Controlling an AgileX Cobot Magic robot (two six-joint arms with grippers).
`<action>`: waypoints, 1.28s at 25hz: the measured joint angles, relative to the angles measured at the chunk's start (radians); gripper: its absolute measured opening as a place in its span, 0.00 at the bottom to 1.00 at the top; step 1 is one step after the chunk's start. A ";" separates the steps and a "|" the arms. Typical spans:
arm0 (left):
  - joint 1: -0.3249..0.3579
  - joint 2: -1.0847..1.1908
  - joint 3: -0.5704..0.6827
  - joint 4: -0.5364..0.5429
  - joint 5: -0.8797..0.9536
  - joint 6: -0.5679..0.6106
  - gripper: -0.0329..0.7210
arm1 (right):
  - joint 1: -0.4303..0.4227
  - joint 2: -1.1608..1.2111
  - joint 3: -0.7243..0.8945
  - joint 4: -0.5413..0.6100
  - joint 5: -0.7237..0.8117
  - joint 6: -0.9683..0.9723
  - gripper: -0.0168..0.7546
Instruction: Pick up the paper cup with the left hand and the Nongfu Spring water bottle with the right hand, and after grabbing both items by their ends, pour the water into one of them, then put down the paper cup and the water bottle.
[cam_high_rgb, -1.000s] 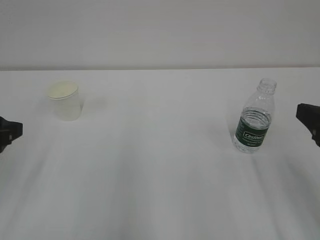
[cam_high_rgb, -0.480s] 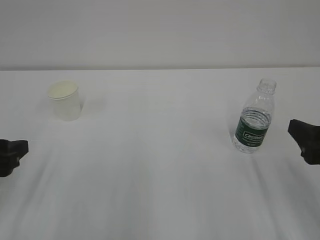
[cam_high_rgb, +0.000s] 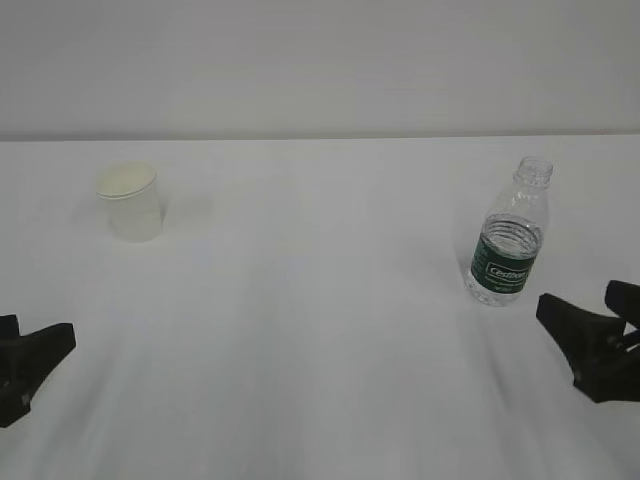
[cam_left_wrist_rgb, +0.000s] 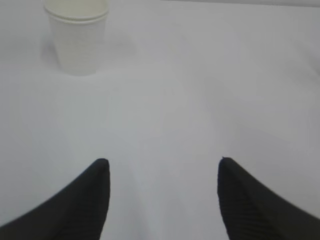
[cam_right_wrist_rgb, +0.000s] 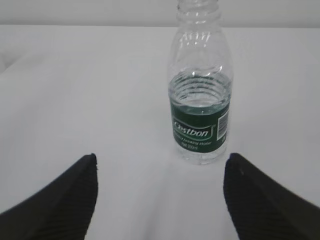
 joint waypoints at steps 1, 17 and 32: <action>0.000 0.002 0.003 0.017 -0.008 0.000 0.69 | 0.000 0.018 0.020 -0.006 -0.042 0.000 0.78; 0.000 0.213 0.004 0.060 -0.235 0.000 0.69 | 0.000 0.166 0.071 0.099 -0.245 -0.051 0.78; 0.000 0.358 0.004 -0.087 -0.300 0.006 0.69 | 0.000 0.170 0.069 0.131 -0.247 -0.063 0.78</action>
